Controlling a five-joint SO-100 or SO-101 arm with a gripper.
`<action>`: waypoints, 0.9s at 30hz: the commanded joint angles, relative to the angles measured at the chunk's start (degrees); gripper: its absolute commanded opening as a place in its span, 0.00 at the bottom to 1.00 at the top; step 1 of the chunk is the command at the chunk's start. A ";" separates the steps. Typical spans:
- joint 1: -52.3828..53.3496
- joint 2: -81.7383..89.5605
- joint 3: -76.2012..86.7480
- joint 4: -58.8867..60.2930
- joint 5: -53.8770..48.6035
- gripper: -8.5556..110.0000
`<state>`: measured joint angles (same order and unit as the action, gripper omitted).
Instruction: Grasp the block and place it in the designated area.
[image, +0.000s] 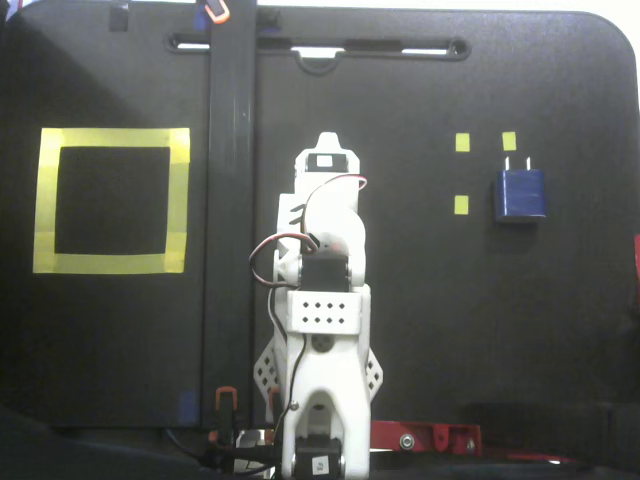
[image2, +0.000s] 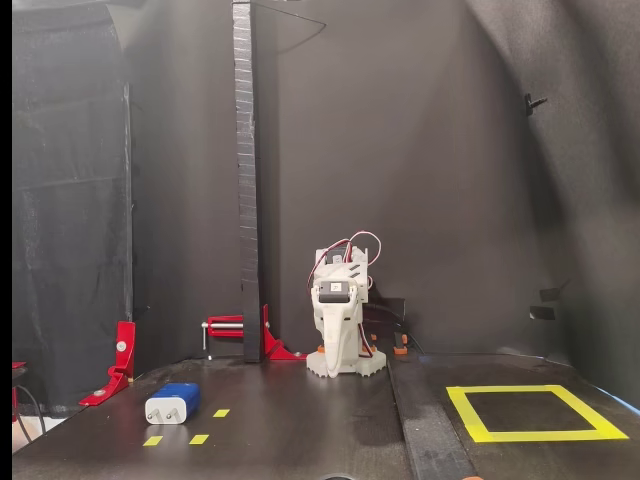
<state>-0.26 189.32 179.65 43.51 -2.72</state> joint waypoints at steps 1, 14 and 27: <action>-0.09 0.26 0.44 0.09 -0.26 0.07; 0.00 0.26 0.44 0.09 -0.26 0.07; -0.35 0.26 0.44 -10.37 -0.97 0.07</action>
<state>-0.26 189.32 179.65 37.27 -3.25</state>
